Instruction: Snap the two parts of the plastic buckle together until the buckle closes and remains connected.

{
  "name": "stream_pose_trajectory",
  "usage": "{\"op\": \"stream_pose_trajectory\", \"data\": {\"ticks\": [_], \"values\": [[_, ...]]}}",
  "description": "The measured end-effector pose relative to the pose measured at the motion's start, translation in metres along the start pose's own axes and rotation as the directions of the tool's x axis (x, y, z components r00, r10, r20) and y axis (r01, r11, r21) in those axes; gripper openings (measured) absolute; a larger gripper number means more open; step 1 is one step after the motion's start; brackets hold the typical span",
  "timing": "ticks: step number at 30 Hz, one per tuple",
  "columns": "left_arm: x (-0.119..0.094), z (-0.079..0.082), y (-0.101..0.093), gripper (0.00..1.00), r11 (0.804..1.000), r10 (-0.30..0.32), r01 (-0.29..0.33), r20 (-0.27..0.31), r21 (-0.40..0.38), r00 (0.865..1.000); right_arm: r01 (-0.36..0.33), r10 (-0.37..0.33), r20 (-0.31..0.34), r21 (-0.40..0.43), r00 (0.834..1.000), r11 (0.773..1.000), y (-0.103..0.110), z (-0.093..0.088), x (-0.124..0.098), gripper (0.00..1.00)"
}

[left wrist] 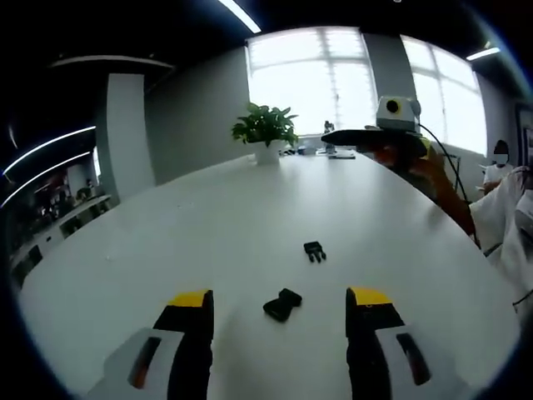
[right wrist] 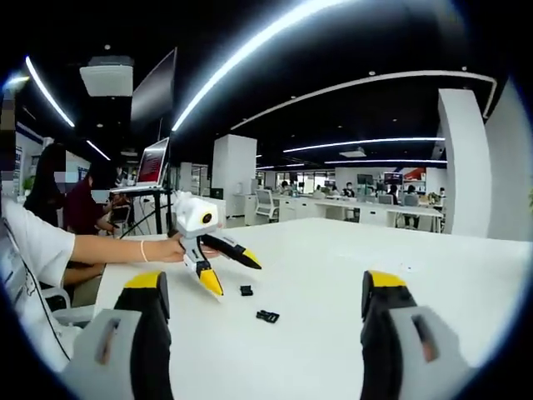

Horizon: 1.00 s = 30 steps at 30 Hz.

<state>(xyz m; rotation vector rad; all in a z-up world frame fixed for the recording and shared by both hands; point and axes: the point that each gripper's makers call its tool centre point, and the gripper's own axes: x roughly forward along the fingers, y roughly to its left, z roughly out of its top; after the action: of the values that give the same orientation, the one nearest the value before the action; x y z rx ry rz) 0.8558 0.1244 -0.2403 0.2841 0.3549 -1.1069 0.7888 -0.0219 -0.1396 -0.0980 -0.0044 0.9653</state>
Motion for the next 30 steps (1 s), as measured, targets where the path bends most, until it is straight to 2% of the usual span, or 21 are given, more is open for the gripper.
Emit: {"op": "stream_pose_trajectory", "data": {"ticks": [10,16,23,30], "values": [[0.0,-0.005,0.003,0.58,1.0,-0.011,0.011,-0.008,0.014,1.0,-0.028,0.028,-0.029,-0.033,0.999,0.999,0.003,-0.002,0.005,0.96],[0.007,-0.008,-0.005,0.54,0.998,-0.038,0.04,-0.032,0.041,0.999,-0.047,0.046,-0.021,-0.053,0.999,0.997,-0.001,0.003,0.01,0.94],[0.009,-0.006,-0.008,0.53,0.998,-0.053,0.054,-0.035,0.041,0.998,-0.059,0.055,-0.071,-0.07,0.996,0.996,-0.008,-0.005,0.019,0.94],[0.01,-0.008,-0.012,0.52,0.997,-0.078,0.079,-0.037,0.017,0.996,-0.072,0.066,-0.088,-0.072,0.994,0.995,-0.015,-0.011,0.026,0.94]]}}
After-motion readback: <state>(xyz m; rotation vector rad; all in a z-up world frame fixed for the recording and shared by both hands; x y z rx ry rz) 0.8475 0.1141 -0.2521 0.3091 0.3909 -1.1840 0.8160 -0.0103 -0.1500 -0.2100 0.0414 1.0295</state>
